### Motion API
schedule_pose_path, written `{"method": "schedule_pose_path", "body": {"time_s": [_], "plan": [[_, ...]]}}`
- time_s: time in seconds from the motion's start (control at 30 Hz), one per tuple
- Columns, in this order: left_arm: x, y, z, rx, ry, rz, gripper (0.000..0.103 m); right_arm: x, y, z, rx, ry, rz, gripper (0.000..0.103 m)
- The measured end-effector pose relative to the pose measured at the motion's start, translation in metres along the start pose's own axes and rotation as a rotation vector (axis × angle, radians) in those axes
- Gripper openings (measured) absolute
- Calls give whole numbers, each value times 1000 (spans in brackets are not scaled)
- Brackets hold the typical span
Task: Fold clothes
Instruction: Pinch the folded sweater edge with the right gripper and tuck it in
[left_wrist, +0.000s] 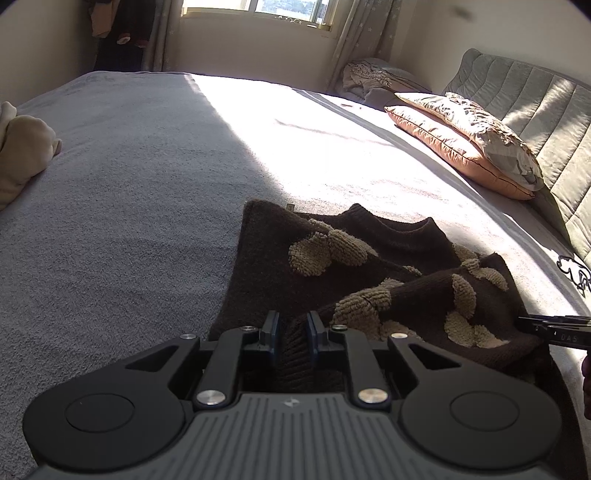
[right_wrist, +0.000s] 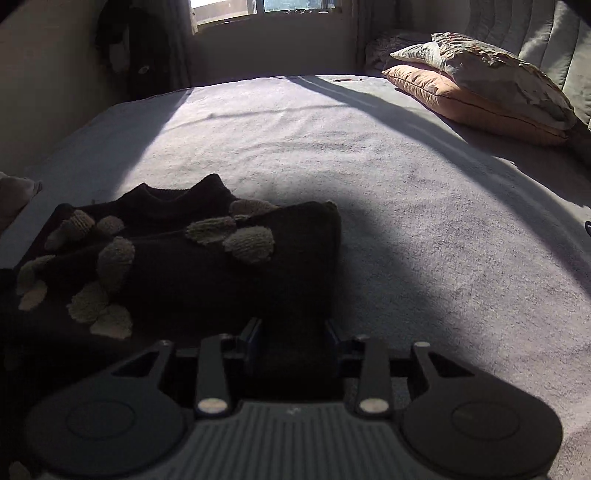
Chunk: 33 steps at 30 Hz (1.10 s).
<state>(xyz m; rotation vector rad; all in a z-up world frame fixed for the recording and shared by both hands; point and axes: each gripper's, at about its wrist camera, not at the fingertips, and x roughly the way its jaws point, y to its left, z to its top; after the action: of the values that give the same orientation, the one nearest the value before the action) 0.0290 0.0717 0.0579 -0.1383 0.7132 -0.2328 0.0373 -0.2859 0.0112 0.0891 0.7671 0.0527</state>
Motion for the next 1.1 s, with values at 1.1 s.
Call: {"method": "schedule_pose_path", "body": {"time_s": [1.1], "plan": [[-11, -1, -17, -28, 40, 72, 35, -37, -50, -23, 448, -42, 188, 41]]}}
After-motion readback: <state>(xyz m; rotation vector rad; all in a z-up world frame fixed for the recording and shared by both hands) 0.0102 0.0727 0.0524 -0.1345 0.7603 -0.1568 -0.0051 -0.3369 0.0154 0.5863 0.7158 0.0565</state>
